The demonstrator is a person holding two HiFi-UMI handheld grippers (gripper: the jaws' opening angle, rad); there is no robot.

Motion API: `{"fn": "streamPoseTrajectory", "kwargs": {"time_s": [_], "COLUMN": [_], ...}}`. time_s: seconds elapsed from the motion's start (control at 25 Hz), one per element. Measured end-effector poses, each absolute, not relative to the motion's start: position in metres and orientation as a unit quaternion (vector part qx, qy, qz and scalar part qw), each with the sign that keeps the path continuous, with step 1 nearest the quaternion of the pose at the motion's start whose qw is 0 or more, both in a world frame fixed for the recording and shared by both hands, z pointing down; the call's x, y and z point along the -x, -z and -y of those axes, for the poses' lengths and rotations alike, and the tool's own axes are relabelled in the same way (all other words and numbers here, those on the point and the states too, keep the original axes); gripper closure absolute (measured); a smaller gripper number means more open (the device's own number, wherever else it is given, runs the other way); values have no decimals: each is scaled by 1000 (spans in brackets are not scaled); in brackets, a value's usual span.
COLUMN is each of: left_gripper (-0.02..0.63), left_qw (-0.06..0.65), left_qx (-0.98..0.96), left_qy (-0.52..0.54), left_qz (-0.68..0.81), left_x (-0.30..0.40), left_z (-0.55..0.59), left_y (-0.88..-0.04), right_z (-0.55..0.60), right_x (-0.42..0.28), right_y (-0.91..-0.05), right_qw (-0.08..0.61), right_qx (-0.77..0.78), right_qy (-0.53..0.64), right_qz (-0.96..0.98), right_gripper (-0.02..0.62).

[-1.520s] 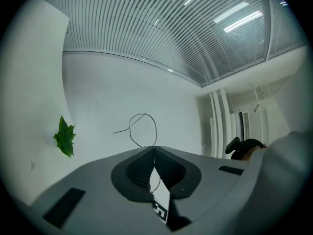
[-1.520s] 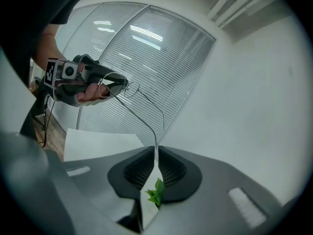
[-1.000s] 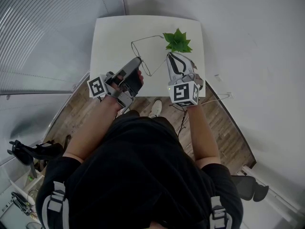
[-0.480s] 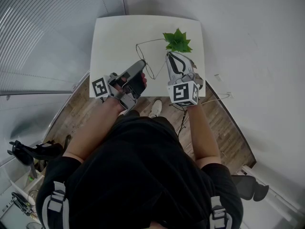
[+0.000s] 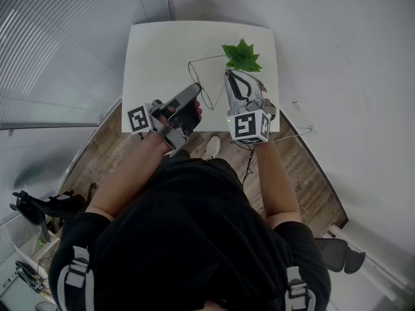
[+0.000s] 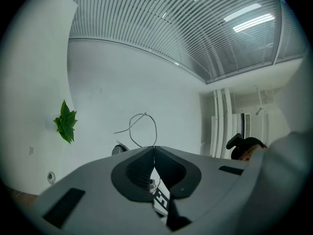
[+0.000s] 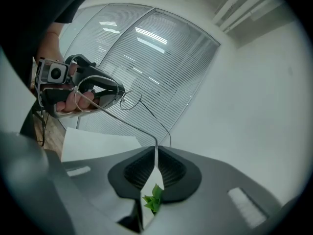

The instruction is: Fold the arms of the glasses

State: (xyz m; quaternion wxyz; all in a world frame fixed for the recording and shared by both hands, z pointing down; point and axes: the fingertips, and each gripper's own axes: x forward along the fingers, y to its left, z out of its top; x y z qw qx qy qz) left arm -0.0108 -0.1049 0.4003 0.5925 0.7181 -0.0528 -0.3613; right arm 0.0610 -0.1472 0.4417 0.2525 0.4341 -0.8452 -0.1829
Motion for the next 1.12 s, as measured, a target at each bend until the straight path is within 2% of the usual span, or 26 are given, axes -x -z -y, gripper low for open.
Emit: {"fn": "streamPoseTrajectory", "kwargs": {"time_s": [1.12], "left_gripper": [595], "left_qw": [605], "left_qx": [-716], "left_qy": [346], "left_qz": [41], "left_x": [4], "left_z": [106], "left_y": [-404], "right_z": [146], "right_x": [-36], "right_y": [-430], "right_qw": [247], "right_qx": [-400], "right_qy": [225], "right_qz": [854], "right_gripper": [566]}}
